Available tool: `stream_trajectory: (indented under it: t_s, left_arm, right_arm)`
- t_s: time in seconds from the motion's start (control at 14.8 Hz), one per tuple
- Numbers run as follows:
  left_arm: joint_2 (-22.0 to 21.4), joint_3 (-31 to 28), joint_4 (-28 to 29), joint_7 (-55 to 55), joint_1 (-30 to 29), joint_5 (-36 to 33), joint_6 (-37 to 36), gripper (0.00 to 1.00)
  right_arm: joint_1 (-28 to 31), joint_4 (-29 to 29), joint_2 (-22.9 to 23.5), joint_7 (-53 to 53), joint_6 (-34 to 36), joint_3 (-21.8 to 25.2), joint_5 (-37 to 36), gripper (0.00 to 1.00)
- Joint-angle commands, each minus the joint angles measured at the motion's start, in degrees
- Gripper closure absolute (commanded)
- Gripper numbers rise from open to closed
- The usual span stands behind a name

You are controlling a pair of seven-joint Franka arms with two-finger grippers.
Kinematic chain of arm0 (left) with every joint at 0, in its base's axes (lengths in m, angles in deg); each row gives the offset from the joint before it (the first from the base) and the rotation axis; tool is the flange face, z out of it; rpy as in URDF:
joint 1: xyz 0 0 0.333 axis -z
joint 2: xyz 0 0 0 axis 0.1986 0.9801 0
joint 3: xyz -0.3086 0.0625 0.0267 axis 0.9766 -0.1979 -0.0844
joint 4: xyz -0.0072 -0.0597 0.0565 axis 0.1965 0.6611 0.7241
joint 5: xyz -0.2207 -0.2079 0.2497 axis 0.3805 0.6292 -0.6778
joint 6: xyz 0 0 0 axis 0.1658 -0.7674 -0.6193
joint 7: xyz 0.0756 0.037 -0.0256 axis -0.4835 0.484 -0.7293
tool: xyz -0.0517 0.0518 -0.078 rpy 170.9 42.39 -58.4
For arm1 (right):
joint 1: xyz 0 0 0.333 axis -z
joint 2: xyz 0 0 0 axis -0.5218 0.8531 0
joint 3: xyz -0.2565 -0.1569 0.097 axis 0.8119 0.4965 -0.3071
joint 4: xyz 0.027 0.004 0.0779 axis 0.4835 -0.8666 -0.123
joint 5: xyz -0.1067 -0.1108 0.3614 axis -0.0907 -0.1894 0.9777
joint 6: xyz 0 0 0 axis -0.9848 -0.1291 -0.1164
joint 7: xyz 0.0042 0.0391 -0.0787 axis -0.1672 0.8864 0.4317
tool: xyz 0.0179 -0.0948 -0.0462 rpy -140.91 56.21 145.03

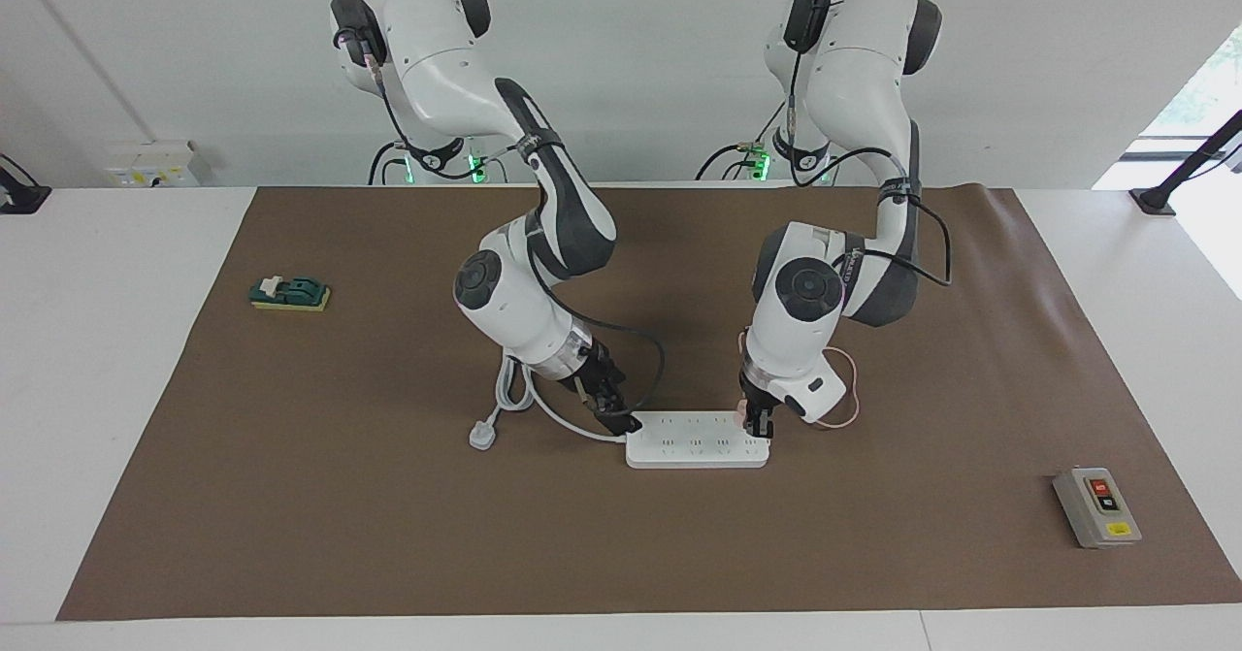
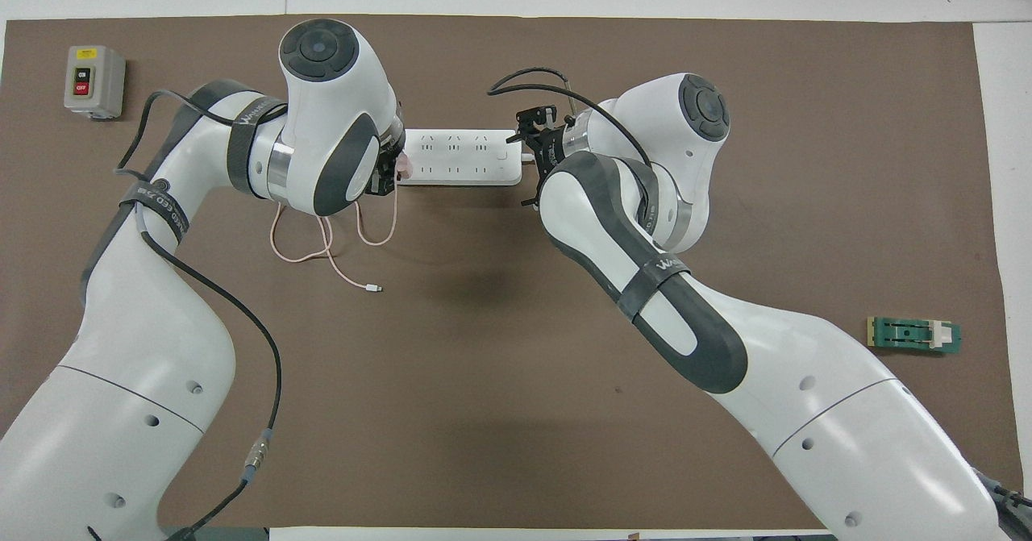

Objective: Unplug charger and place it aside

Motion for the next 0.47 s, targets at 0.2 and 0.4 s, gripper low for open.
stream_trajectory:
  t_s: [0.2, 0.4]
  left_arm:
    - [0.99, -0.86, -1.58, -0.1, 0.48, -0.88, 0.0, 1.0]
    - [0.99, -0.86, -1.58, -0.02, 0.47, -0.97, 0.0, 1.0]
  right_arm:
    - [-1.11, 6.22, 5.95, -7.76, 2.14, 0.29, 0.71, 0.0]
    - [-1.02, 11.31, 9.28, -10.39, 2.93, 0.29, 0.71, 0.0]
